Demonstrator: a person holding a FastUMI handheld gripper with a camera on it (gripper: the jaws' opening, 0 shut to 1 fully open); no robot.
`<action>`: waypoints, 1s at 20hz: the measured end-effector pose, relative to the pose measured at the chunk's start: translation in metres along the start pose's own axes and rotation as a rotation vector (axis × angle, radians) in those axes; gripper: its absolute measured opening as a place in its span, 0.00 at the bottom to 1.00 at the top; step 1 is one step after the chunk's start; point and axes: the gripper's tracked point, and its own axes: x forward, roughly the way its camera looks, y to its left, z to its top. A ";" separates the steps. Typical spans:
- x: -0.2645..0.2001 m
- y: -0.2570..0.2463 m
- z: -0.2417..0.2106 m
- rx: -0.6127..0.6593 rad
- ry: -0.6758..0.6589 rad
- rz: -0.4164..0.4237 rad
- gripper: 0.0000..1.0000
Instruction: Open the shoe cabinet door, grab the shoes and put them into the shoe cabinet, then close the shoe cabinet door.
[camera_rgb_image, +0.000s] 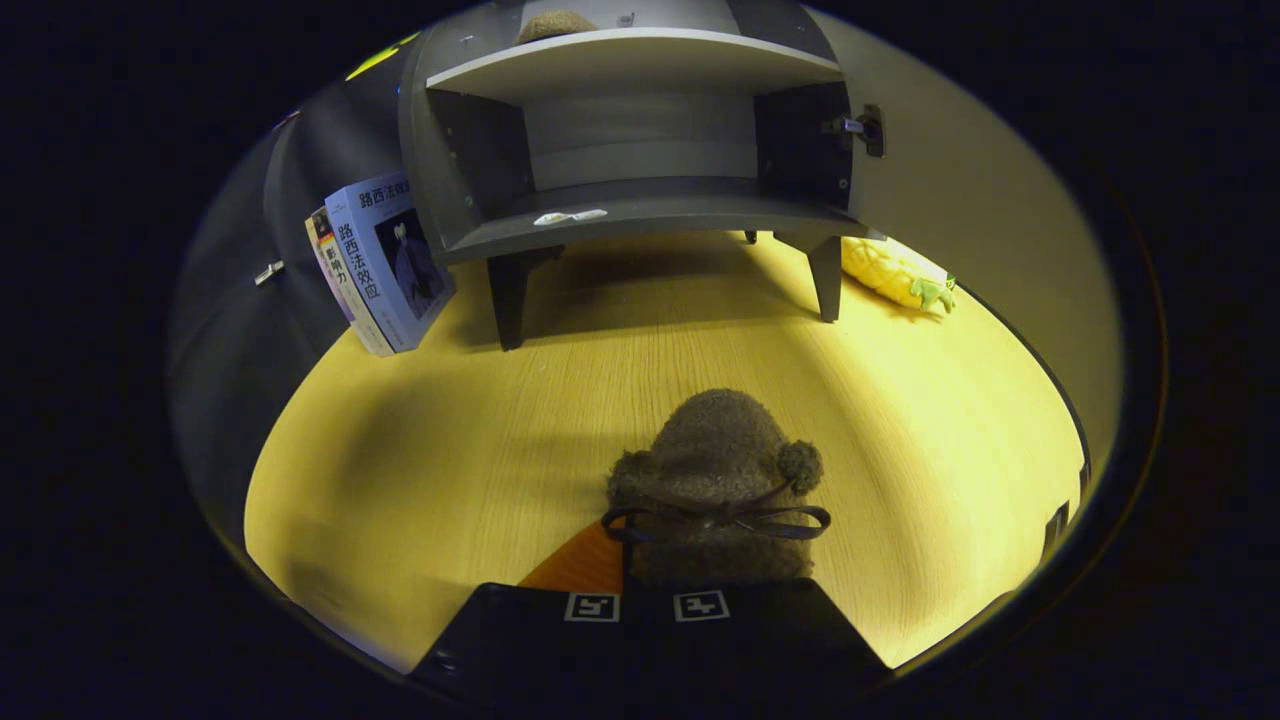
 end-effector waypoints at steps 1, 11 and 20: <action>-0.010 0.002 0.013 -0.009 -0.018 0.002 0.05; -0.111 0.028 0.168 0.009 -0.174 -0.012 0.05; -0.131 0.033 0.285 0.011 -0.240 0.009 0.05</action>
